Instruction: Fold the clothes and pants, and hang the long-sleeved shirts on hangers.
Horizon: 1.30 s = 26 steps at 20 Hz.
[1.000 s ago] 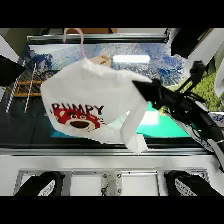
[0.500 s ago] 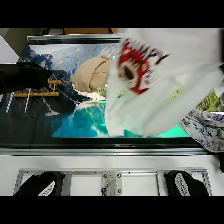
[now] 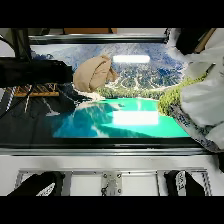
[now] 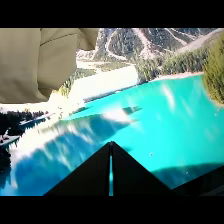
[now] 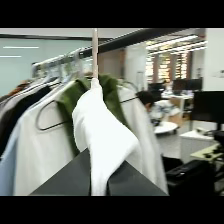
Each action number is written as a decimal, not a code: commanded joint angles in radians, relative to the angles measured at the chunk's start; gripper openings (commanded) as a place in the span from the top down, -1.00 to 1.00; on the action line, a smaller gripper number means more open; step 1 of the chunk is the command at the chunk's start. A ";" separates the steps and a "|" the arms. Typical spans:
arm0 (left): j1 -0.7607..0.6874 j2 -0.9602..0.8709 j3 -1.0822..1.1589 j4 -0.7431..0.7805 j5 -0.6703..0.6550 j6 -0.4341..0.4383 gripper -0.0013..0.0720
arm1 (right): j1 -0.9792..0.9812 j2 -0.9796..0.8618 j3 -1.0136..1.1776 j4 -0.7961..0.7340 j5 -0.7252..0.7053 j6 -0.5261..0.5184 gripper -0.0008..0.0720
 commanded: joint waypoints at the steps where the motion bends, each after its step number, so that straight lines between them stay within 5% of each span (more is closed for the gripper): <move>1: -0.005 -0.055 0.040 0.002 -0.041 0.008 0.91 | -0.026 -0.056 0.078 -0.027 -0.235 -0.075 0.95; 10: -0.005 -0.075 0.047 0.004 -0.062 0.008 0.91 | -0.047 -0.223 0.341 -0.123 -0.397 -0.074 0.95; 26: -0.001 -0.075 0.047 0.005 -0.051 0.008 0.91 | -0.212 -0.137 0.167 0.154 -0.447 -0.153 0.94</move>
